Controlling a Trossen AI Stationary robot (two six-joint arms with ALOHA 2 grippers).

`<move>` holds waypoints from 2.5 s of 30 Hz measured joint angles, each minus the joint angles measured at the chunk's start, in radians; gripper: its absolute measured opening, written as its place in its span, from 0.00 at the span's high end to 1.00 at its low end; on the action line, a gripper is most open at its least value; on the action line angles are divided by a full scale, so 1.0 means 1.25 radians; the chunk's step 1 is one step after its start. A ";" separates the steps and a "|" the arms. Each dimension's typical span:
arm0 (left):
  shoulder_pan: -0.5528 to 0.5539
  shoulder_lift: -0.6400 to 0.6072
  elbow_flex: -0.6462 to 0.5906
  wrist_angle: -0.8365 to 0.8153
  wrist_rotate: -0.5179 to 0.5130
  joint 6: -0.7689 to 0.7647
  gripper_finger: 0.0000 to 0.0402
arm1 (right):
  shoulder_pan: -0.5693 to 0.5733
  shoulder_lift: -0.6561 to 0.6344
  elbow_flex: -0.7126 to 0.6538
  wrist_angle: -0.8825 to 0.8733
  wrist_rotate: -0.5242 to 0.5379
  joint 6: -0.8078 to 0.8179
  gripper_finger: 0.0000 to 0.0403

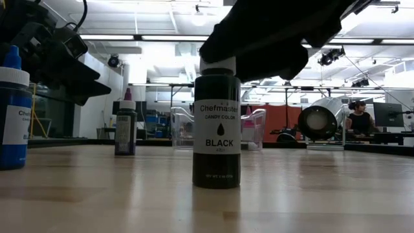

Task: Pick & Place food coloring
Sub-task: Put the large black food coloring into the transparent container

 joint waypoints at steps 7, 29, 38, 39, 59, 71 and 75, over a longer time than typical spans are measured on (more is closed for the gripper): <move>0.000 0.000 0.000 0.001 0.000 0.000 0.42 | 0.000 0.009 0.001 0.003 -0.005 -0.001 0.40; 0.000 0.000 0.000 0.001 0.000 0.000 0.42 | 0.000 0.008 0.001 0.033 0.010 -0.006 0.70; 0.000 0.000 0.000 0.001 0.000 0.000 0.42 | 0.001 0.008 0.001 0.034 -0.004 -0.006 0.69; 0.000 0.000 0.000 0.001 0.000 0.000 0.42 | 0.001 0.008 0.001 0.034 -0.005 -0.006 0.69; 0.000 0.000 0.000 0.001 -0.001 0.000 0.42 | 0.001 -0.014 0.001 0.013 -0.006 -0.019 0.72; 0.000 0.000 0.000 0.001 -0.001 0.000 0.42 | -0.022 -0.106 0.010 -0.033 0.036 -0.030 0.72; 0.000 0.000 0.000 0.001 -0.001 0.000 0.42 | -0.055 -0.147 0.059 -0.103 0.028 -0.081 0.72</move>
